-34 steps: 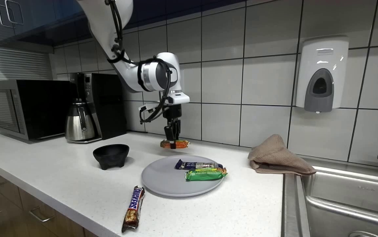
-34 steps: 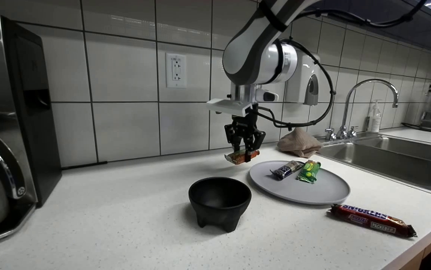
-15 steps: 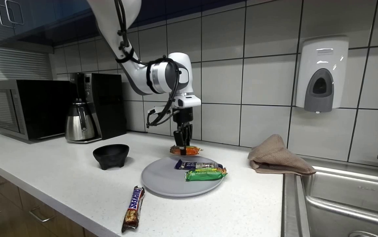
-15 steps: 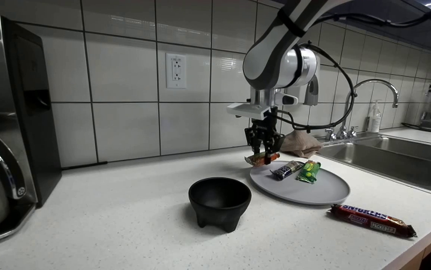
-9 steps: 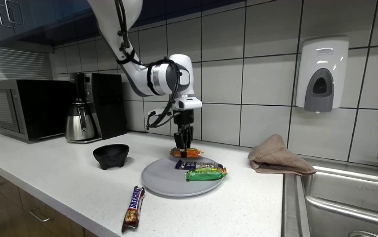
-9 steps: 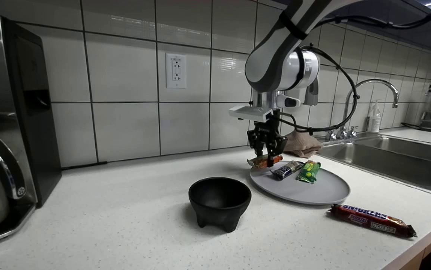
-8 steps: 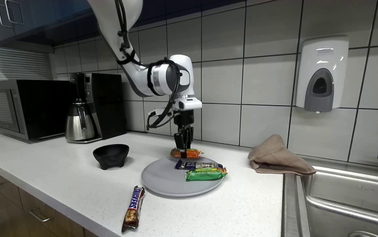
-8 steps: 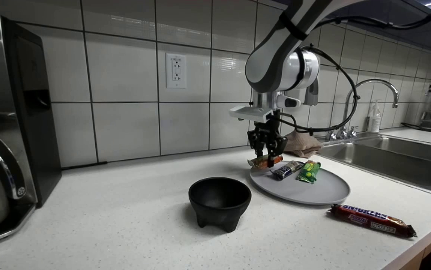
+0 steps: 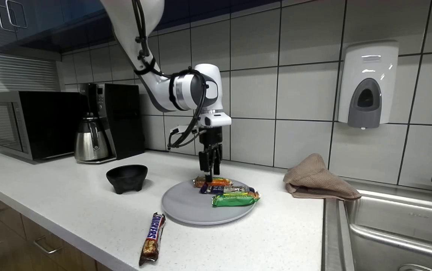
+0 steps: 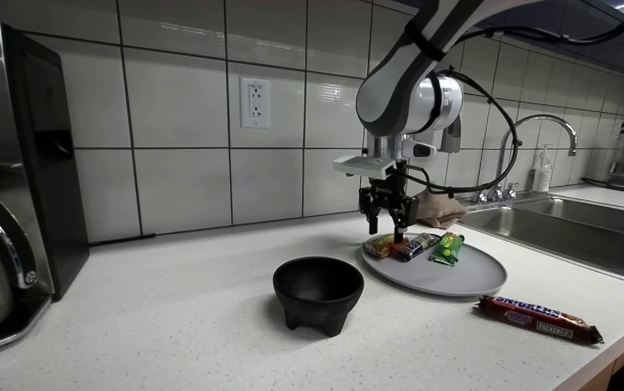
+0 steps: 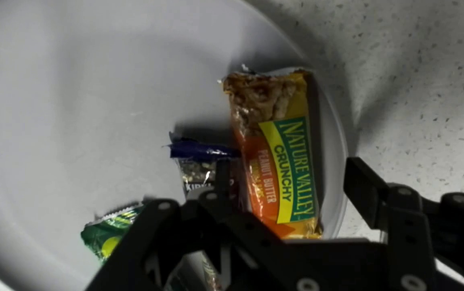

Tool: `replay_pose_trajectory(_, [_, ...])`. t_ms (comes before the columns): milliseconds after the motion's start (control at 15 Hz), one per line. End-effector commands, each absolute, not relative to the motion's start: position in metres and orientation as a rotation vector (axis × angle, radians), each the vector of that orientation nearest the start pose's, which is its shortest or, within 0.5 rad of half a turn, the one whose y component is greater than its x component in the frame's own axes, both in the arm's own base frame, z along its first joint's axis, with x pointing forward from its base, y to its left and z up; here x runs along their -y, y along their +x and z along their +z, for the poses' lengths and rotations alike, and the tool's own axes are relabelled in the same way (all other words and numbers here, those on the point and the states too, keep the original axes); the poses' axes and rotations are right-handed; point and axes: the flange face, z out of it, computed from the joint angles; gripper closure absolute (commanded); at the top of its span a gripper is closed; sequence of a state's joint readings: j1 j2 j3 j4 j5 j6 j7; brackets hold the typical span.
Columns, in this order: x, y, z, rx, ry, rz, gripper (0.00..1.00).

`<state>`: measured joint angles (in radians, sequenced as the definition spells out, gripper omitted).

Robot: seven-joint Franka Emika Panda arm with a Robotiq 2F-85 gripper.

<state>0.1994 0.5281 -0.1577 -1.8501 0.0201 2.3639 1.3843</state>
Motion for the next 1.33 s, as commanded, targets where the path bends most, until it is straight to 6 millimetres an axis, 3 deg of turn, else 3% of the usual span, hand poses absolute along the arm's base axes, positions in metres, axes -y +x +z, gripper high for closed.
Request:
replay_pose_trajectory(0, [-0.033,0.641,0.243,-2.006,-2.482,-0.087,0.00])
replay_pose_trajectory(400, [-0.034,0.634,0.245,-1.989,-2.479,-0.066,0.00])
replay_pose_trajectory(933, [-0.031,0.606,0.248,-1.957,-2.475,-0.085,0.00])
replay_pose_trajectory(1267, [-0.029,0.589,0.262,-1.939,-2.455,-0.113,0.00])
